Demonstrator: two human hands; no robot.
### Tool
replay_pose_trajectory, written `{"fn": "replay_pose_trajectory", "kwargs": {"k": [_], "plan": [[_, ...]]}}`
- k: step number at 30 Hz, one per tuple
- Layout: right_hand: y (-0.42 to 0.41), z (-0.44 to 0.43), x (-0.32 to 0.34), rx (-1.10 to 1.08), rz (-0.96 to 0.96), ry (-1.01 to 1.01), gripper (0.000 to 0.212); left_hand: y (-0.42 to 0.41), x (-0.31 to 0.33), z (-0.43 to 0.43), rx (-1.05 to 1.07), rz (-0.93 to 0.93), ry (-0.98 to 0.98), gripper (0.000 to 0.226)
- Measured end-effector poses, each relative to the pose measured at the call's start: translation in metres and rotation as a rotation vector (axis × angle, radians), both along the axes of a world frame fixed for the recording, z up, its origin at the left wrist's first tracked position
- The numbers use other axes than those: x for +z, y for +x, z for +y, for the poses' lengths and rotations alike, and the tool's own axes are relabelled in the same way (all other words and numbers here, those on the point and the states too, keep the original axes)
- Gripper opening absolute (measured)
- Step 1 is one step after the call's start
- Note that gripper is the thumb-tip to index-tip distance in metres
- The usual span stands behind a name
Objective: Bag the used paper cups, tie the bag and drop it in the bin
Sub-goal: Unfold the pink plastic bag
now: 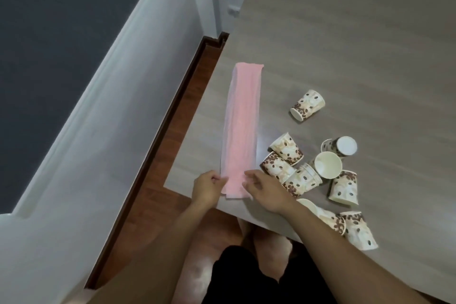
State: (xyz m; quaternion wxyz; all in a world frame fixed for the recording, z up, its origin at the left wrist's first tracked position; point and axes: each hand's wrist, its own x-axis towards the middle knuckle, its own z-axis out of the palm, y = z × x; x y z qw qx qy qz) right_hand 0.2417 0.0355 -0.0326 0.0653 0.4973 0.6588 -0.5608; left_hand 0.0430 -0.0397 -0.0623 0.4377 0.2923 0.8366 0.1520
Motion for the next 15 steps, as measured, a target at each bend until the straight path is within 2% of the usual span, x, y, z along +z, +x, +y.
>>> {"fn": "replay_pose_trajectory", "kwargs": {"k": [5,7,10,15], "plan": [[0.013,0.001,0.017,0.011,0.073,0.074,0.055,0.007,0.035,0.021,-0.096,-0.042,0.185,0.045],[0.015,0.005,0.028,-0.031,0.112,0.104,0.044,0.012,0.049,0.029,-0.135,-0.08,0.233,0.049],[0.025,0.011,0.051,-0.119,0.183,0.17,0.015,0.028,0.079,0.042,-0.226,-0.086,0.305,0.055],[0.046,0.03,0.086,-0.266,0.194,0.232,0.016,0.042,0.118,0.058,-0.325,-0.087,0.414,0.065]]}}
